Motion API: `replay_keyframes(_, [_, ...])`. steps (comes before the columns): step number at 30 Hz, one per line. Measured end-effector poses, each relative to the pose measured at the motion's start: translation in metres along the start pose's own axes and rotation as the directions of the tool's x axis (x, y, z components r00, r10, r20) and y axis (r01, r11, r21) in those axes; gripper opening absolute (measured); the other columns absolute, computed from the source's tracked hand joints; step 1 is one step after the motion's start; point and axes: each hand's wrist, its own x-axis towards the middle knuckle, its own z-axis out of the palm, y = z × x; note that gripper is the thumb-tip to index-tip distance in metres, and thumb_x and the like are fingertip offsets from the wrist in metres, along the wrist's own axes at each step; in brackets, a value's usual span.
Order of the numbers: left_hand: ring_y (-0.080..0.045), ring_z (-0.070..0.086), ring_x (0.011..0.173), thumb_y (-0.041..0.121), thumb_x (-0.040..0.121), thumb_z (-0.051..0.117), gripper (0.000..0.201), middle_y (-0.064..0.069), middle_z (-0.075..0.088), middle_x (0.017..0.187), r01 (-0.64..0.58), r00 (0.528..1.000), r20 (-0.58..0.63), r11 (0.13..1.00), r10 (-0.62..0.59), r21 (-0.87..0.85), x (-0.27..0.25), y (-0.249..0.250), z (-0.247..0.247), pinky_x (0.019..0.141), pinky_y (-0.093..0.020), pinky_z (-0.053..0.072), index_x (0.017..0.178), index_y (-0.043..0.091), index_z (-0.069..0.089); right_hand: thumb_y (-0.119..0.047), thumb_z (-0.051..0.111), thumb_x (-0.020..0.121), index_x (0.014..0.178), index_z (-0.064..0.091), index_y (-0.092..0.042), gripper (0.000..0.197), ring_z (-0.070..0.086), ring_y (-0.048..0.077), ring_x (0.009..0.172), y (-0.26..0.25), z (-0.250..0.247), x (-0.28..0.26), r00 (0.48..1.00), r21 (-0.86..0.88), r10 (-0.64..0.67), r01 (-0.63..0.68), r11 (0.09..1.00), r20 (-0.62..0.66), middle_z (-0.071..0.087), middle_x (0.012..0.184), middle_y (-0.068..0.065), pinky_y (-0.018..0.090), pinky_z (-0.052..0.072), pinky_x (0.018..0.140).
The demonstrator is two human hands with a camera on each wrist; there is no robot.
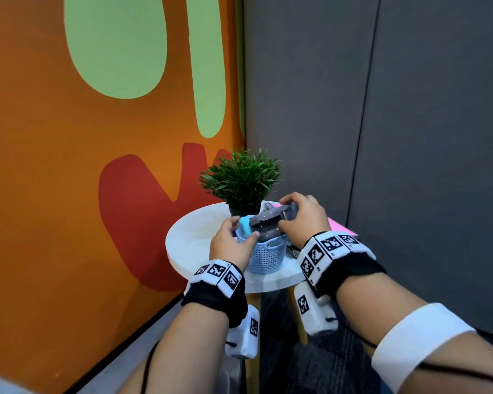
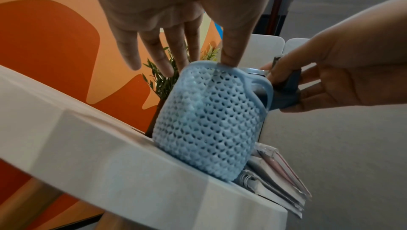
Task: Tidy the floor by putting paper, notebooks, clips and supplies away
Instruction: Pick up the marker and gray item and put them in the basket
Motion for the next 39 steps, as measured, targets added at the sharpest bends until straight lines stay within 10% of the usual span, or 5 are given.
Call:
replay_keyframes(16, [-0.026,0.046,0.126,0.047,0.088,0.057,0.03,0.005,0.053,0.136,-0.097,0.994,0.069,0.98,0.086,0.174,-0.001,-0.009,0.002,0.099,-0.035,0.042,0.113,0.031,0.062,-0.014,0.058,0.088,0.119,0.063,-0.018,0.031,0.054,0.021,0.119,-0.005,0.017,0.021,0.958,-0.224,-0.272,0.285,0.932,0.09,0.058,0.13,0.003,0.03,0.042,0.1])
replay_keyframes(20, [-0.025,0.041,0.131,0.049,0.088,0.056,0.027,0.007,0.046,0.144,-0.076,0.995,0.073,0.975,0.062,0.207,-0.001,-0.009,0.002,0.102,-0.033,0.036,0.098,0.027,0.068,-0.009,0.047,0.094,0.136,0.049,-0.021,0.043,0.04,0.016,0.135,-0.006,0.031,0.025,0.937,-0.198,-0.246,0.298,0.934,0.248,0.029,0.154,-0.002,0.018,0.029,0.103])
replay_keyframes(24, [-0.026,0.051,0.114,0.046,0.088,0.057,0.026,0.004,0.062,0.118,-0.082,0.997,0.016,0.98,0.08,0.18,-0.003,-0.009,0.003,0.088,-0.034,0.045,0.098,0.022,0.061,-0.002,0.049,0.091,0.148,0.023,-0.025,0.067,0.021,0.023,0.143,-0.004,0.047,0.017,0.922,-0.193,-0.201,0.275,0.942,0.332,-0.001,0.16,-0.002,0.038,0.036,0.108])
replay_keyframes(29, [-0.026,0.047,0.119,0.044,0.091,0.053,0.031,0.003,0.057,0.127,-0.115,0.993,0.024,0.971,0.112,0.211,-0.006,-0.008,0.006,0.093,-0.035,0.041,0.108,0.02,0.061,-0.007,0.046,0.094,0.148,0.012,-0.036,0.07,0.051,0.027,0.119,0.005,0.044,0.006,0.939,-0.123,-0.182,0.225,0.967,0.291,-0.016,0.158,0.002,0.031,0.048,0.082])
replay_keyframes(39, [-0.026,0.031,0.135,0.042,0.09,0.057,0.039,-0.004,0.035,0.147,-0.053,0.998,-0.029,0.956,0.064,0.288,-0.012,0.004,0.002,0.108,-0.039,0.032,0.123,0.022,0.054,-0.022,0.06,0.088,0.114,0.065,-0.022,0.027,0.047,0.019,0.125,0.028,0.014,-0.029,0.96,-0.087,-0.222,0.239,0.967,0.173,0.045,0.139,-0.001,0.032,0.037,0.107])
